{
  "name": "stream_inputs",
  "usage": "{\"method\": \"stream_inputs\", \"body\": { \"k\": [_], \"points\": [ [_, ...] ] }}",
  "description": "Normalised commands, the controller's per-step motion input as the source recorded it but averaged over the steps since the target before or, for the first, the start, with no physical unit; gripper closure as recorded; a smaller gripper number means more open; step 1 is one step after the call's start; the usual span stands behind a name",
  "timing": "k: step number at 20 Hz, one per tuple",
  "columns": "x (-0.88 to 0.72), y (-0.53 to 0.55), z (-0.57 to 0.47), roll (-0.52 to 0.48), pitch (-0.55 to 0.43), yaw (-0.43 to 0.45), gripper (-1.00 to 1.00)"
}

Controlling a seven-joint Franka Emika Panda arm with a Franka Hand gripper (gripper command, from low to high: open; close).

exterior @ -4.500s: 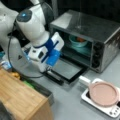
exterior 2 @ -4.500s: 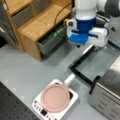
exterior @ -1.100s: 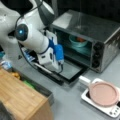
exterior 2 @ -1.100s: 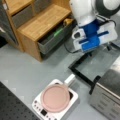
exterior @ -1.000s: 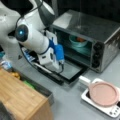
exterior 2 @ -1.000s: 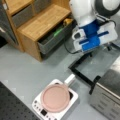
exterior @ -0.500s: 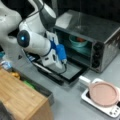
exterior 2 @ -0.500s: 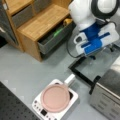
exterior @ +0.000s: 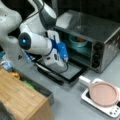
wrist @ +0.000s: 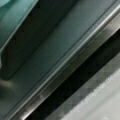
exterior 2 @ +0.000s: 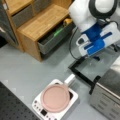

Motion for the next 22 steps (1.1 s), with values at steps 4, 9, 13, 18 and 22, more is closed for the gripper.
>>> {"method": "stream_inputs", "body": {
  "k": [4, 9, 13, 18, 22],
  "points": [
    [0.10, 0.13, -0.11, 0.208, -0.067, 0.020, -1.00],
    [0.10, 0.13, -0.16, 0.166, -0.102, 0.012, -1.00],
    [0.10, 0.09, -0.12, 0.102, -0.115, -0.007, -1.00],
    [0.10, 0.10, -0.09, 0.045, -0.125, -0.040, -1.00],
    [0.06, 0.09, -0.06, 0.012, -0.136, -0.051, -1.00]
  ]
}}
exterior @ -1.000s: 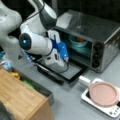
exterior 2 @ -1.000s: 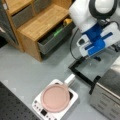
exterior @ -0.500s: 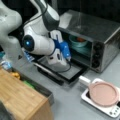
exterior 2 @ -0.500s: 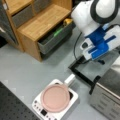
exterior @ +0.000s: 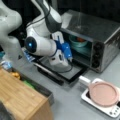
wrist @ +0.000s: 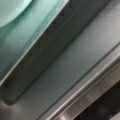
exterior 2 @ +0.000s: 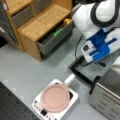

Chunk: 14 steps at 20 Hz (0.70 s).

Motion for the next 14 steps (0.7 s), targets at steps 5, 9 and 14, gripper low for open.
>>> {"method": "stream_inputs", "body": {
  "k": [5, 9, 14],
  "points": [
    [0.01, 0.10, -0.04, -0.012, -0.133, -0.068, -1.00],
    [-0.02, 0.09, -0.05, 0.007, -0.137, -0.065, -1.00],
    [-0.05, 0.10, -0.05, 0.092, -0.109, -0.042, -1.00]
  ]
}}
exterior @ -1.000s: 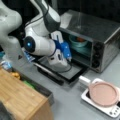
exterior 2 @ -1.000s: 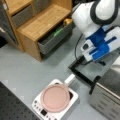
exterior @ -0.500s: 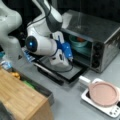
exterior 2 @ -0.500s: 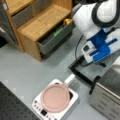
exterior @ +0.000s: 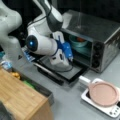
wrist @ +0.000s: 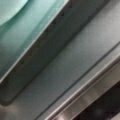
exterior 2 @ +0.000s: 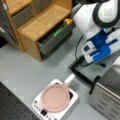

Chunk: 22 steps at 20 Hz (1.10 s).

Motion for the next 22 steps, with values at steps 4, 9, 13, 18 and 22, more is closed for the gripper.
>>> {"method": "stream_inputs", "body": {
  "k": [4, 9, 13, 18, 22],
  "points": [
    [-0.06, 0.11, -0.04, 0.240, -0.039, -0.010, -1.00],
    [-0.02, 0.06, -0.05, 0.215, -0.052, -0.035, -1.00],
    [0.01, 0.04, -0.07, 0.327, -0.030, -0.028, -1.00],
    [0.02, 0.05, -0.13, 0.372, -0.018, -0.023, -1.00],
    [0.04, 0.06, -0.25, 0.331, -0.049, -0.007, -1.00]
  ]
}}
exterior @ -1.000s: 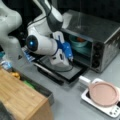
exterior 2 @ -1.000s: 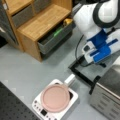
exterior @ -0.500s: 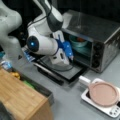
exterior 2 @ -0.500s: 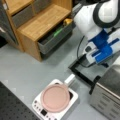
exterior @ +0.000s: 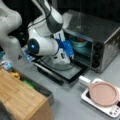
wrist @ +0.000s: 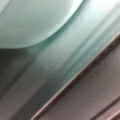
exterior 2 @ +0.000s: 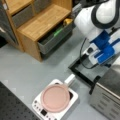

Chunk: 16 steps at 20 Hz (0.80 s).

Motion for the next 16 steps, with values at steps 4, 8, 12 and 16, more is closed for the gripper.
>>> {"method": "stream_inputs", "body": {
  "k": [4, 8, 12, 16],
  "points": [
    [0.07, 0.02, -0.22, 0.259, -0.072, 0.004, -1.00],
    [0.10, 0.00, -0.16, 0.192, -0.065, 0.010, -1.00],
    [0.09, -0.05, -0.15, 0.148, -0.038, 0.003, -1.00],
    [0.08, -0.07, -0.16, 0.142, -0.039, 0.005, -1.00]
  ]
}}
